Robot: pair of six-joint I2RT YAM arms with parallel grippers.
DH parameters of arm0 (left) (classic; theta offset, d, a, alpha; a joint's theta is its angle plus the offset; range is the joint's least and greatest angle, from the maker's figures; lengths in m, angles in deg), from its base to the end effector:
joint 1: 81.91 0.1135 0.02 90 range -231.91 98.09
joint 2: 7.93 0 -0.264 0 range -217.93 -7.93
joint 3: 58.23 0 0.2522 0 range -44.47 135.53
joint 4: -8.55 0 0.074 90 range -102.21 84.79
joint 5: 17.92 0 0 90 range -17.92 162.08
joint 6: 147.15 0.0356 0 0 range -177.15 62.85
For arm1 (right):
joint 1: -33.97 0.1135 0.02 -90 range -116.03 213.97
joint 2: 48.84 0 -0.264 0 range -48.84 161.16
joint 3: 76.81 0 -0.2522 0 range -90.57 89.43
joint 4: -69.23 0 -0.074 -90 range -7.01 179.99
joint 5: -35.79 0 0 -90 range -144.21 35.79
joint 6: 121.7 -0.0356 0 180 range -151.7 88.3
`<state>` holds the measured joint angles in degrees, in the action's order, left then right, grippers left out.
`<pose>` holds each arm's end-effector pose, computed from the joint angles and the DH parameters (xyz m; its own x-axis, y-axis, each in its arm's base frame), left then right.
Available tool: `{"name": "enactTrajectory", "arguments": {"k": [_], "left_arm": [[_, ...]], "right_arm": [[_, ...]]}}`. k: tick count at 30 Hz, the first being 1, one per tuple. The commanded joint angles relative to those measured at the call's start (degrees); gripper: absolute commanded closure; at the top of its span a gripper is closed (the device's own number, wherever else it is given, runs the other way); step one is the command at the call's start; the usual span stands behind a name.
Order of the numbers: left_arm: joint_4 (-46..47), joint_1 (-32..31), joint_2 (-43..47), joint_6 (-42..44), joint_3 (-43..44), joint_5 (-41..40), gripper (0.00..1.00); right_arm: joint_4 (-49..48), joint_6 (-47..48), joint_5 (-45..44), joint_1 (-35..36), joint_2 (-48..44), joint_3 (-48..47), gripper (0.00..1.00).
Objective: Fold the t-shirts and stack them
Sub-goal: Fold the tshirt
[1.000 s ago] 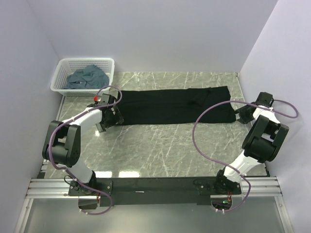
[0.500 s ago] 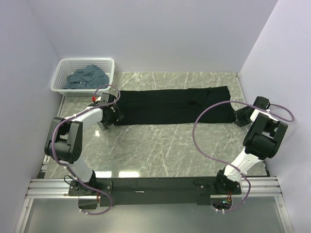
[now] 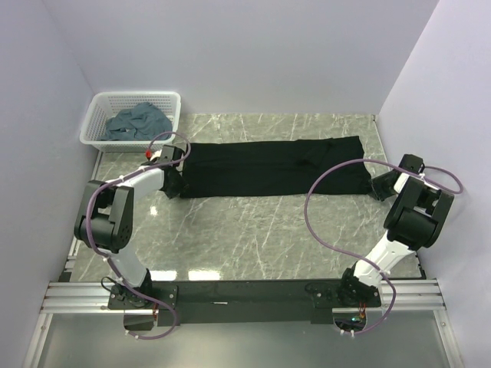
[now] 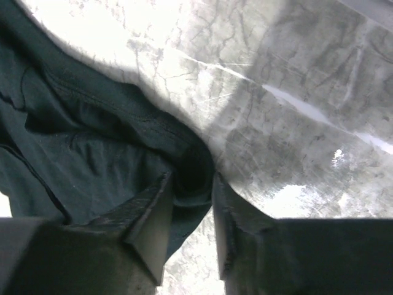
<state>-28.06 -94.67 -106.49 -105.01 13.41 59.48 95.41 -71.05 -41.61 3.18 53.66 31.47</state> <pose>0.3261 -0.0659 0.1630 -0.6753 -0.5890 -0.4439 -0.5664 0.7996 -0.1995 0.3073 -0.1741 0.1510 -0.3049 0.9020 -0.3057 0.7639 0.4233 0.4871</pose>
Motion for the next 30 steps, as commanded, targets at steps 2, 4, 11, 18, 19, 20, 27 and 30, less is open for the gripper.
{"name": "enactTrajectory", "arguments": {"k": [2, 4, 11, 18, 19, 20, 27, 30], "left_arm": [[-0.4, 0.0, -2.3, -1.5, -0.4, 0.0, 0.74], [-1.6, 0.3, -1.5, -2.0, -1.0, -0.8, 0.96], [-3.0, 4.3, 3.2, -3.9, -6.6, -0.5, 0.99], [-5.5, 5.5, 12.1, -5.5, -15.9, 0.7, 0.99], [-5.6, 5.5, 14.5, -5.7, -17.1, 1.3, 0.99], [-5.6, 5.5, 15.7, -5.9, -19.4, 1.7, 0.99], [-6.9, 5.5, 24.5, -5.6, -21.4, 1.7, 0.63], [-8.3, 5.5, 28.3, -3.7, -18.6, 0.2, 0.41]], "right_arm": [[0.7, -0.9, -2.9, -0.5, 1.8, -0.4, 0.69], [1.7, -0.9, -4.8, -0.5, 1.4, -0.5, 0.79], [5.4, -2.8, -9.6, -0.6, -1.9, -0.1, 1.0], [9.7, -4.5, -13.6, -0.5, -5.6, 2.6, 0.99], [9.9, -4.7, -13.7, -0.4, -5.9, 3.5, 0.97], [10.2, -4.9, -13.5, -0.5, -6.6, 4.0, 0.93], [11.7, -3.7, -15.4, 2.9, -10.6, 4.0, 0.59], [12.6, -3.2, -18.4, 5.1, -14.2, 2.8, 0.51]]}}
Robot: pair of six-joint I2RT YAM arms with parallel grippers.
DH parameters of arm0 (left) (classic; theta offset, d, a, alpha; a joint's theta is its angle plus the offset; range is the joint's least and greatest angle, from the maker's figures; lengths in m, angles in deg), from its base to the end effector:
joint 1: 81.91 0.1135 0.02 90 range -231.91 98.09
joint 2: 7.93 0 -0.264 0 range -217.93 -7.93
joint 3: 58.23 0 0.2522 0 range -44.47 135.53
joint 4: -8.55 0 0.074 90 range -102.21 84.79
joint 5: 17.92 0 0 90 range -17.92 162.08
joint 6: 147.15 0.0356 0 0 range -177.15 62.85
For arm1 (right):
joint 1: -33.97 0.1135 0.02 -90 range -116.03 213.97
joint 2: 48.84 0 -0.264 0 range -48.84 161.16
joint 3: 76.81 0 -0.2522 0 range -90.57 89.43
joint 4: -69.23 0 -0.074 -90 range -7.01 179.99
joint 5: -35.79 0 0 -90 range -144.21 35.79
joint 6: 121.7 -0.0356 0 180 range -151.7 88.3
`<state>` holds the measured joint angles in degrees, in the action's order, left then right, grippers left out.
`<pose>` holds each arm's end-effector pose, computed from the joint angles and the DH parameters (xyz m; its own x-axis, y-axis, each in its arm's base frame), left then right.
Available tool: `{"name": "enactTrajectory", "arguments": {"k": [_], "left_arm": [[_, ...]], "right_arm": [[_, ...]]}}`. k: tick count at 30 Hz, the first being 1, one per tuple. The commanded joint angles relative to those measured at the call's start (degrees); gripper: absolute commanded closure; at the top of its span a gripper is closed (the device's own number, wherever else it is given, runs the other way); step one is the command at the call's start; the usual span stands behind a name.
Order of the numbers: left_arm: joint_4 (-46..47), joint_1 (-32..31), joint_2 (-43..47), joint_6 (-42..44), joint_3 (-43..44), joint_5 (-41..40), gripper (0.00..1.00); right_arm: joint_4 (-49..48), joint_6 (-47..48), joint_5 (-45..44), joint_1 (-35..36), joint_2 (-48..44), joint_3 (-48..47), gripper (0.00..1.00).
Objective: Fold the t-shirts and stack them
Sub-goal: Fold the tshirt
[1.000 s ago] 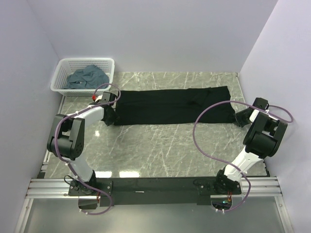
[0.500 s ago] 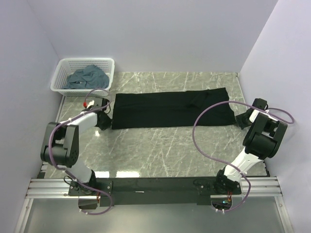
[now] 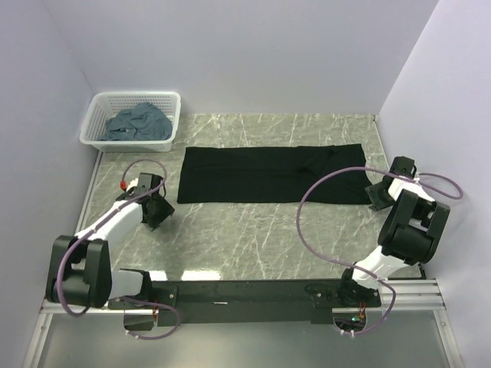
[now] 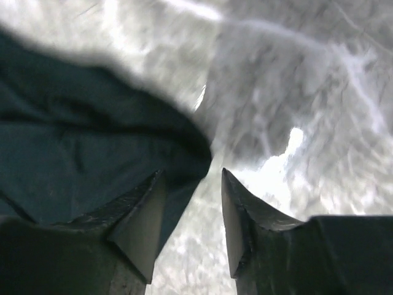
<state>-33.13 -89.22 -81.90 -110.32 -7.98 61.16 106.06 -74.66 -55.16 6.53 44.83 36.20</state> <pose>0.2224 -0.0217 0.1667 -0.5780 -0.7182 -0.3874 -0.6939 0.6824 -0.2299 0.2759 -0.1439 0.1656 -0.2628 0.9042 -0.3365 0.8833 0.3658 0.2931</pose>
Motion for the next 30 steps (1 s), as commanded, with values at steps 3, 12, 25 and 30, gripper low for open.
{"name": "enactTrajectory", "arguments": {"k": [3, 12, 25, 30], "left_arm": [[-5.2, 0.1, 6.5, 4.9, 6.8, -3.7, 0.16], [1.0, 0.1, 10.1, 19.4, 13.5, -8.9, 0.01], [7.5, 0.1, 6.7, 23.2, 10.8, -6.0, 0.01], [7.3, 0.1, 5.7, 23.3, 11.2, -6.3, 0.01]], "right_arm": [[2.7, 1.4, -7.6, 4.4, -8.7, -3.6, 0.5], [-9.3, 3.9, 12.5, 15.5, -7.7, -6.0, 0.45], [-21.8, -6.2, 15.9, 21.0, 8.8, -8.6, 0.48], [-22.9, -8.9, 16.9, 21.6, 11.3, -8.0, 0.49]]}}
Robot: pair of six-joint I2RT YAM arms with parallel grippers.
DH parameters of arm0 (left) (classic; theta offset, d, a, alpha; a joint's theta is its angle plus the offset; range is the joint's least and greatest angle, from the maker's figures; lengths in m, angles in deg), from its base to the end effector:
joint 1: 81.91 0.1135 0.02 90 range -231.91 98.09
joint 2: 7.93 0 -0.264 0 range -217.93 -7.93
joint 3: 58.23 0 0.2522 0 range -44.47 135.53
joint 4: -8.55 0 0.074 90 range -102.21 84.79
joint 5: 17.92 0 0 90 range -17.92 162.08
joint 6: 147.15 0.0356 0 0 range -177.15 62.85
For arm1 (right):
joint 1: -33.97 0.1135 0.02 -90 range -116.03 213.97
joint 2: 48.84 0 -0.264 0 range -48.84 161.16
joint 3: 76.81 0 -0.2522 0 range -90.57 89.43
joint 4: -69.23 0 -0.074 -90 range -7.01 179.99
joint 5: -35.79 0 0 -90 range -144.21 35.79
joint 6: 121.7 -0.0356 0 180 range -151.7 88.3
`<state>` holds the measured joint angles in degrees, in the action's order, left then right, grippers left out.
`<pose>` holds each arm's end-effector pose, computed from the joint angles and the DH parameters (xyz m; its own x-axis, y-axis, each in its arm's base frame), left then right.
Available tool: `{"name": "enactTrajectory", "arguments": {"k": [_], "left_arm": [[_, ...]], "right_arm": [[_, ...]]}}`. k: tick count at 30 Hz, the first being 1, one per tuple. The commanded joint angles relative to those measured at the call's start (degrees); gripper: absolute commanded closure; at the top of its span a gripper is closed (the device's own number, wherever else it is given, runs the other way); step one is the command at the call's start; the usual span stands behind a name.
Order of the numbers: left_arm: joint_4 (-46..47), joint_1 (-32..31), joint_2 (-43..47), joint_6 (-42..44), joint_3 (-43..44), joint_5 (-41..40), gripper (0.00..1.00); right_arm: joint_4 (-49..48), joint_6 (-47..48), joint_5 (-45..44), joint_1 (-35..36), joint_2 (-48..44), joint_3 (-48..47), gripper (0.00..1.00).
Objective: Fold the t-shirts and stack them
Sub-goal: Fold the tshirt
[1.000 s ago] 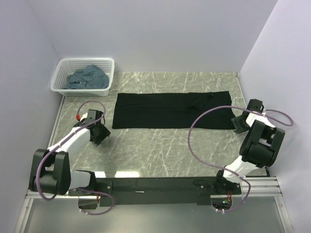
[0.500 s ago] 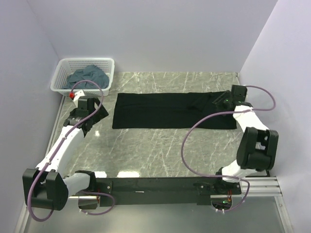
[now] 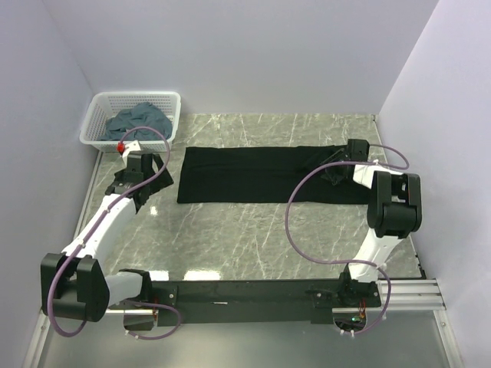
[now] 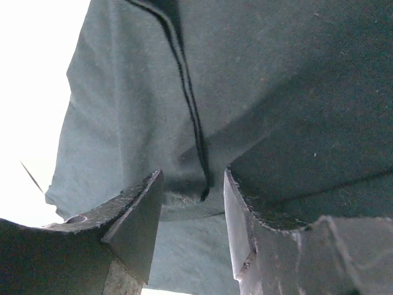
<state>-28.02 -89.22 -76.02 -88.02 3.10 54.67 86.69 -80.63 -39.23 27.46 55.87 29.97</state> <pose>0.2498 -0.0213 0.2547 -0.5357 -0.4249 -0.7297 -0.4303 0.8809 -0.1970 0.3719 -0.0332 0.1554 -0.5368 0.7943 -0.2845 0.5260 0.5787 0.6232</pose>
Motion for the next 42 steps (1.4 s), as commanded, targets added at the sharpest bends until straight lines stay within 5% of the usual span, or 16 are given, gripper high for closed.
{"name": "enactTrajectory", "arguments": {"k": [1, 11, 22, 42], "left_arm": [[2.2, 0.1, -0.3, 1.0, 0.2, 0.4, 0.01], [2.1, 0.1, -1.0, 0.6, 0.3, 1.0, 0.01], [2.2, 0.1, -0.8, 0.7, 0.2, 1.1, 0.01], [2.1, 0.1, -0.9, 1.0, 0.3, 2.0, 0.01]], "right_arm": [[-3.4, -2.8, 0.8, 0.7, 0.6, -1.9, 0.49], [-2.7, -3.6, -0.2, 2.3, 2.0, -3.8, 0.55], [-0.1, -4.0, -2.6, 4.1, 1.0, -4.2, 1.0], [1.5, -10.3, -11.3, 13.2, -4.3, 1.5, 1.0]]}}
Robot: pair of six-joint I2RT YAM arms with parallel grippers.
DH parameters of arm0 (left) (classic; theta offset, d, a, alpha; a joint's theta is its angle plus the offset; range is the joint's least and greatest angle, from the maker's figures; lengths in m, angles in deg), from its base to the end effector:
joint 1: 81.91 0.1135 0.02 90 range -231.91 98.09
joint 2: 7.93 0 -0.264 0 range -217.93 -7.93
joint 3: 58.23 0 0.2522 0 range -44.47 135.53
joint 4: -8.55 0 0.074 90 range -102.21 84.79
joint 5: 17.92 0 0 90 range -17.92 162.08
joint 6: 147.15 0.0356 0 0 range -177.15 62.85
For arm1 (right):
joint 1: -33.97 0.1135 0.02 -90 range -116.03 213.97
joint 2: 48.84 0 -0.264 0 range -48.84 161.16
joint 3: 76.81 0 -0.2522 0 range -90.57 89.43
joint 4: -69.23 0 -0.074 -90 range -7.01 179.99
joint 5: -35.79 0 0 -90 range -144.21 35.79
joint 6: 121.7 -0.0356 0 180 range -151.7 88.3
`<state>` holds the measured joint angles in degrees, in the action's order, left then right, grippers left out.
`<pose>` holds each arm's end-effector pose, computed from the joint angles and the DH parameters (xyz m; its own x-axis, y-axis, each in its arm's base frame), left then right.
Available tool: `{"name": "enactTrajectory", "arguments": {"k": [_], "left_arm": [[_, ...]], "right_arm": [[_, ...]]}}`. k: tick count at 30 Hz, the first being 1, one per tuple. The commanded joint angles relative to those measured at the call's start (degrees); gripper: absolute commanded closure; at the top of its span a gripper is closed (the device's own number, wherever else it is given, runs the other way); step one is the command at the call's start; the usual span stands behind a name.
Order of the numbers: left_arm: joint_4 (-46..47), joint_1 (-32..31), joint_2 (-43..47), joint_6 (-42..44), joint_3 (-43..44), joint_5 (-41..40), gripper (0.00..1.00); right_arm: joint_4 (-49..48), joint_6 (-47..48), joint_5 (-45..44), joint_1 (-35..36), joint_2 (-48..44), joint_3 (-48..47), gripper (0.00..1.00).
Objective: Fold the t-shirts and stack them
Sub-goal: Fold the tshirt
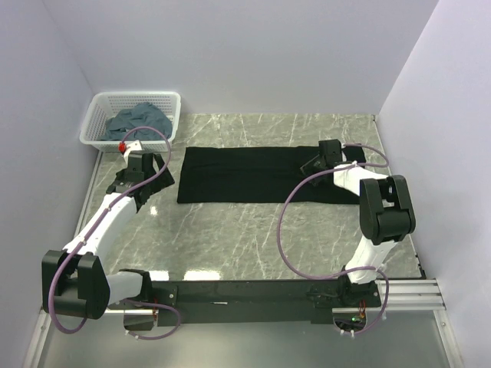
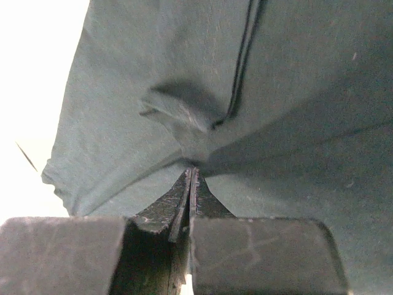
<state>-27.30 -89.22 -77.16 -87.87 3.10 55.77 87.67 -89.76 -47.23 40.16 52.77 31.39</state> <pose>0.2535 -0.0224 0.2509 -0.5492 -0.4238 -0.7202 -0.4184 0.8855 -0.2021 0.3622 0.0436 0.1652 -0.5515 0.7874 -0.2753 0.5302 0.5857 0.6130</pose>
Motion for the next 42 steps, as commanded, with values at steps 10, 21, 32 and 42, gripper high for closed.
{"name": "enactTrajectory", "arguments": {"k": [10, 21, 32, 42], "left_arm": [[1.8, 0.1, 0.1, 1.4, 0.1, 2.5, 0.01], [2.4, 0.1, -0.3, 2.0, -0.1, 3.6, 0.0], [2.7, 0.1, -1.7, 2.3, 0.1, 4.1, 0.01], [2.7, 0.1, -2.3, 2.4, 0.0, 4.5, 0.01]], "right_arm": [[0.2, 9.4, -1.8, -4.5, -4.0, -3.3, 0.56], [-3.6, 10.3, 8.6, -19.8, 5.9, -13.6, 0.6], [-6.8, 5.8, 11.2, -21.8, 18.3, -21.1, 0.6], [-8.1, 3.4, 10.9, -22.0, 22.7, -23.3, 0.59]]}}
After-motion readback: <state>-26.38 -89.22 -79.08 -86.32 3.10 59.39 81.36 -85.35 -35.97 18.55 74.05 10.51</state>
